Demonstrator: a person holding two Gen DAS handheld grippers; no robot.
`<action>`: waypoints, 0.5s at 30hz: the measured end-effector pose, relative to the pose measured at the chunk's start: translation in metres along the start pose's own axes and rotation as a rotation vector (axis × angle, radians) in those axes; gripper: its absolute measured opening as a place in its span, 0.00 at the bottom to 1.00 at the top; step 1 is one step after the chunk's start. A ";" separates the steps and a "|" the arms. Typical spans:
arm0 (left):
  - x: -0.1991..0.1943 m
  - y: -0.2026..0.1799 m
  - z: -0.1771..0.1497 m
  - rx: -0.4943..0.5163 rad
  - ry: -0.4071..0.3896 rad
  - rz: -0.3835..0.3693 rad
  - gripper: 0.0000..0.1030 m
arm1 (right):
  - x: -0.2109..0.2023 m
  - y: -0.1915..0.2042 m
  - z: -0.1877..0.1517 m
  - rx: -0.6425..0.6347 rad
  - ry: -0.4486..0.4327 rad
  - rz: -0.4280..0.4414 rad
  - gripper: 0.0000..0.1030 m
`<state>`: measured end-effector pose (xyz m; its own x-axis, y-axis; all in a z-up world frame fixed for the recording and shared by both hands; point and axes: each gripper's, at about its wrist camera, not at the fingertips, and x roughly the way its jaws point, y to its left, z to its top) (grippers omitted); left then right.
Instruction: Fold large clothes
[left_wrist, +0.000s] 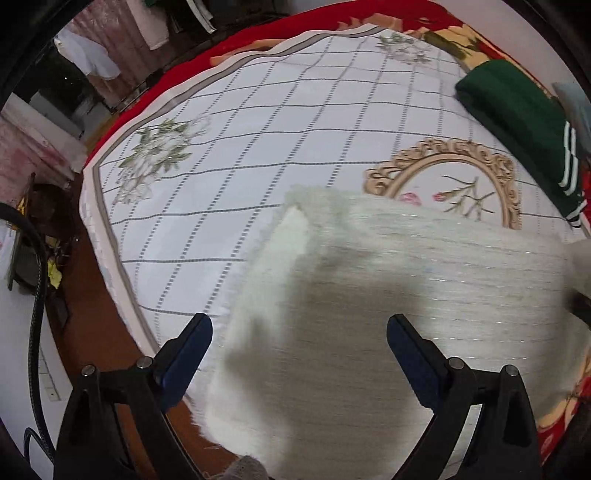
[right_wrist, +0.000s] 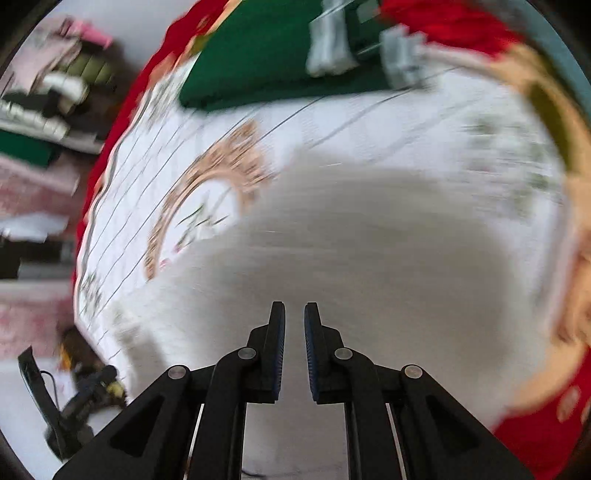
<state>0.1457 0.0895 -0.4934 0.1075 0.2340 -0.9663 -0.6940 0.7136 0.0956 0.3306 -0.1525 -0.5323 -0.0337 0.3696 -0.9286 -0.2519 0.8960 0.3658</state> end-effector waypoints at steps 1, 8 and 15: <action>-0.001 -0.004 0.000 0.001 -0.004 -0.006 0.95 | 0.025 0.012 0.011 -0.018 0.045 0.012 0.11; -0.007 -0.040 -0.006 0.056 -0.017 -0.059 0.95 | 0.089 -0.012 0.049 0.132 0.125 0.052 0.00; -0.006 -0.107 0.001 0.101 -0.017 -0.165 0.95 | -0.005 -0.017 0.012 0.013 -0.004 -0.039 0.06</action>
<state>0.2203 0.0124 -0.4973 0.2267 0.1187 -0.9667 -0.5909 0.8058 -0.0396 0.3469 -0.1664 -0.5326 -0.0197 0.3349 -0.9420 -0.2403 0.9130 0.3297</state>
